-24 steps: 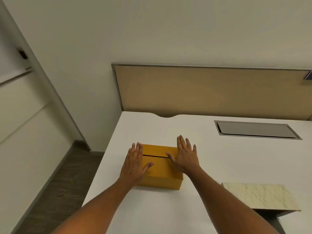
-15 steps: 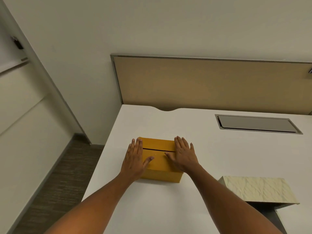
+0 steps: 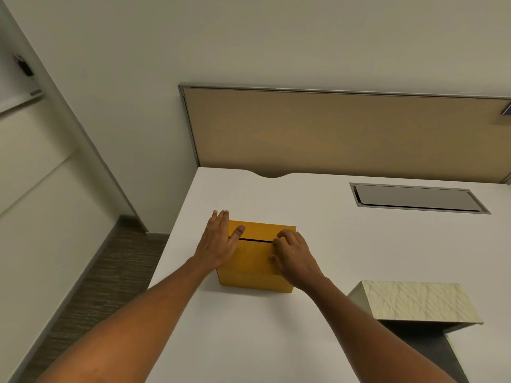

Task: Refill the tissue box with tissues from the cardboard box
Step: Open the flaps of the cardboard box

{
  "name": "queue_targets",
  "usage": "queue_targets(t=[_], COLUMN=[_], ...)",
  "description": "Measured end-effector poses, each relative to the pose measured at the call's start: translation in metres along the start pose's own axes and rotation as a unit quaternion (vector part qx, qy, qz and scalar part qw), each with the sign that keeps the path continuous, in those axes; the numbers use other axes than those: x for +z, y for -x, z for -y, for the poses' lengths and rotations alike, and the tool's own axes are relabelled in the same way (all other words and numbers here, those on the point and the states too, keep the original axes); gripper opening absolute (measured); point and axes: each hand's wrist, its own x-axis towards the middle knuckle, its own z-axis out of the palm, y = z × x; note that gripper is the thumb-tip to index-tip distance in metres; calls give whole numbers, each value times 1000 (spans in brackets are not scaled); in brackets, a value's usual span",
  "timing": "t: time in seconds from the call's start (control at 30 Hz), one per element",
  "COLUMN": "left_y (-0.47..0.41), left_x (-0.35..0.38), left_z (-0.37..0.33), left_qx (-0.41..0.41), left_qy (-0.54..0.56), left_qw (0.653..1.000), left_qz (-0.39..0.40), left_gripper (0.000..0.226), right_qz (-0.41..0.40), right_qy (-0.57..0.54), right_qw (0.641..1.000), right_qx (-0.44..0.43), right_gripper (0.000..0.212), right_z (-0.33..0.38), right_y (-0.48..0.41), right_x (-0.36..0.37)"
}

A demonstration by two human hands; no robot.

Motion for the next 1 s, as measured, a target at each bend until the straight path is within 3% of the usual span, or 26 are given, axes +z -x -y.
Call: queue_targets(t=[0.27,0.47,0.9,1.0], left_y=[-9,-14,-23,-35], left_x=[-22,-19,18,18], left_z=[-18,-17,4,9], left_qx=[9,0,52,69], left_qy=[9,-9,-199,-231], left_qw=[1000,999,969,958], left_qz=[19,38,136,153], left_gripper=[77,76,66,47], right_qz=[-40,-84,-20,-20], right_qy=[-40,-47,-11,-13], right_qw=[997,994,997,997], right_qx=[-56,-58,-73,-75], right_gripper=[5,17,23,26], right_z=[6,21,22,22], right_y=[24,61,103,104], right_x=[-6,7,47,48])
